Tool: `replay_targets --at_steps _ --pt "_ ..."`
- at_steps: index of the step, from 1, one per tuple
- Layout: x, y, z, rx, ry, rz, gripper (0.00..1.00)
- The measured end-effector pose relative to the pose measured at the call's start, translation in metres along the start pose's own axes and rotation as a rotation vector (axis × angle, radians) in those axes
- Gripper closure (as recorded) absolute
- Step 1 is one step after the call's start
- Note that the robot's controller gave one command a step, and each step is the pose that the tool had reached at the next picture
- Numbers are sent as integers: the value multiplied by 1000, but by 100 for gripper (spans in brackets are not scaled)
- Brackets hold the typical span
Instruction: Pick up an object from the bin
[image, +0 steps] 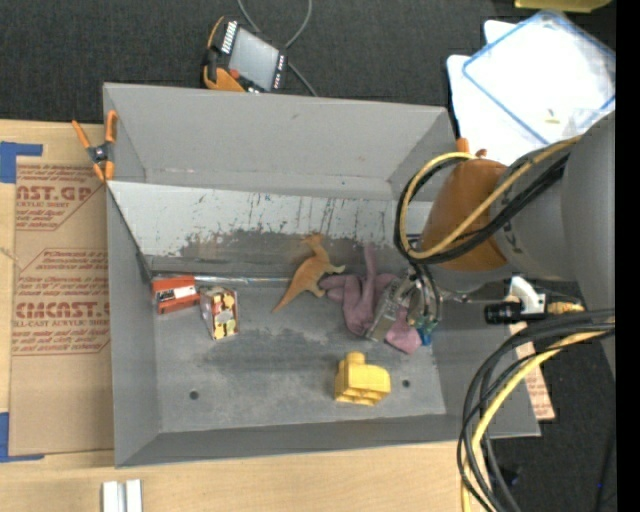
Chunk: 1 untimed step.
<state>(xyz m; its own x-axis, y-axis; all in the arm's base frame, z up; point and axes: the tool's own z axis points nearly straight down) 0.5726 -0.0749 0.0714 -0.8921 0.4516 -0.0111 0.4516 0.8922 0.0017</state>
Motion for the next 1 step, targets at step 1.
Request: replay_targets --at_steps 1 --pt "3 0 -37 2 11 0 100"
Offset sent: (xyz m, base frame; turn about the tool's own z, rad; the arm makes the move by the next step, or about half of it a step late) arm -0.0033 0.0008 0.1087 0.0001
